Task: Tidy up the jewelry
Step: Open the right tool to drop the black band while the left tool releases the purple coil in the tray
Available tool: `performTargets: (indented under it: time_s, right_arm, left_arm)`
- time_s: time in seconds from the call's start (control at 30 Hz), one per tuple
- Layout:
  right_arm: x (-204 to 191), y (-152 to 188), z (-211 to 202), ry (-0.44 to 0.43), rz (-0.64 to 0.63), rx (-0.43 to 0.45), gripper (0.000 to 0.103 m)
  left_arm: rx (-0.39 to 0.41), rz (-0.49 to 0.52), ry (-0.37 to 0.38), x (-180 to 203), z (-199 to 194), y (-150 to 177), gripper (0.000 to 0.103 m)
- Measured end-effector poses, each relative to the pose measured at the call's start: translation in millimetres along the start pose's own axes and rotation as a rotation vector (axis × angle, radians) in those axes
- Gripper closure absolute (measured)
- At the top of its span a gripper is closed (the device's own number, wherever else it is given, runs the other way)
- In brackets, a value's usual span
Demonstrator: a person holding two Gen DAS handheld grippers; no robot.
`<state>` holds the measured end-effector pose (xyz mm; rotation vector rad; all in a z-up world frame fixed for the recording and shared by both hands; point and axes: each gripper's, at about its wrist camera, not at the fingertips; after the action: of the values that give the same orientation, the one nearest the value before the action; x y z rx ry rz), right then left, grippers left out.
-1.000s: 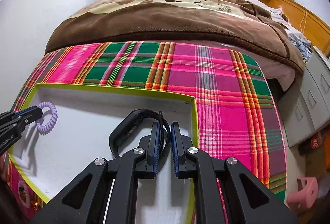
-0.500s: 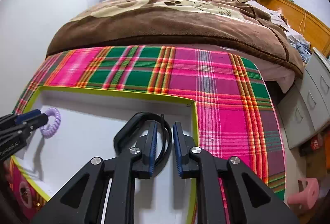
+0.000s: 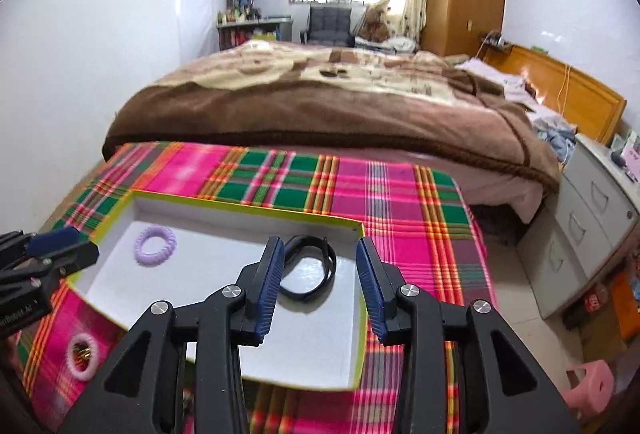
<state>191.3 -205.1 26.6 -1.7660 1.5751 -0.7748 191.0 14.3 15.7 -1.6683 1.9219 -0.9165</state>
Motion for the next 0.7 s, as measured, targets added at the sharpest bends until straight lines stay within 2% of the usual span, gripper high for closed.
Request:
performTargets:
  time_s: [0.4,0.7]
  right_arm:
    - [-12,22,-72,0.057,-0.022,0.139,0.064]
    - [-19,41,-96,0.087,-0.039,0.165,0.064]
  left_arm:
    - [0.014,-0.04,-0.003,-6,-50,43,0.063]
    - [0.018,-0.058,-0.007,-8,-68,65,0.063]
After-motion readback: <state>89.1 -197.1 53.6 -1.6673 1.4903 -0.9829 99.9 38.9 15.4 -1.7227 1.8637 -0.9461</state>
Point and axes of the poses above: each gripper's, at about its wrist camera, not at the fingertips, and z roughly the way its jaws point, x to its right, y to its underside
